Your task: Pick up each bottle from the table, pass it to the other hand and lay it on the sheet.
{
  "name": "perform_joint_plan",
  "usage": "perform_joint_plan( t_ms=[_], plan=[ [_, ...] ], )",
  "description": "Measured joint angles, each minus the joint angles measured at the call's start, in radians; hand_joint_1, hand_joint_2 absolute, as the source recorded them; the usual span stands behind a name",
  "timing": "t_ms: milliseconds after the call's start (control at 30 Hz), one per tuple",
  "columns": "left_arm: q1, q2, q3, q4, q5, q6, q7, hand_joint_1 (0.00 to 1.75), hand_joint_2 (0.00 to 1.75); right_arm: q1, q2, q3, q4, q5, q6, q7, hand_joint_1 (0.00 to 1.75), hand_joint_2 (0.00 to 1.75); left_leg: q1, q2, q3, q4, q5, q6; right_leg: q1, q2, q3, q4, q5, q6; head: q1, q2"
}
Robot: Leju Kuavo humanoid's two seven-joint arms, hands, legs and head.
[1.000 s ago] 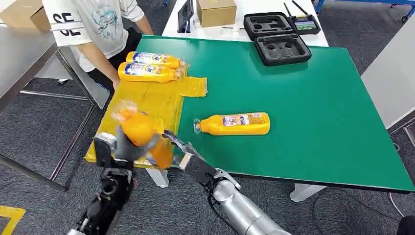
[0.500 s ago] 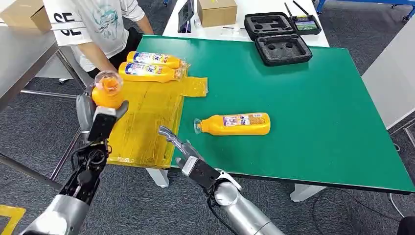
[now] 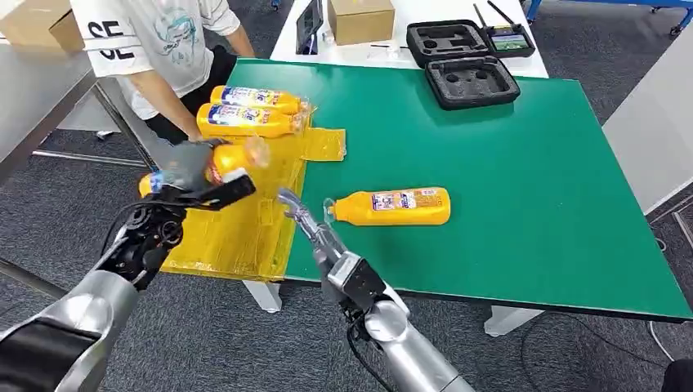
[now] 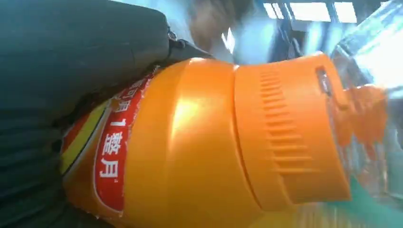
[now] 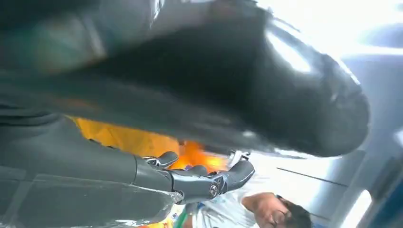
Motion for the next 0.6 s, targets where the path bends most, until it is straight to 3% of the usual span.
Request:
perform_joint_plan(
  t_ms=[600],
  plan=[
    [-0.162,-0.045,-0.189,0.256,-0.056,-0.383,-0.062,1.73,1.75,0.0,0.0,0.001,0.024,-0.016,0.013,-0.008,0.0,0.0,0.0,0.0,0.0,0.0,0.0,0.0,0.001,0.0,0.0,0.0,0.0,0.0,0.0,0.0]
  ],
)
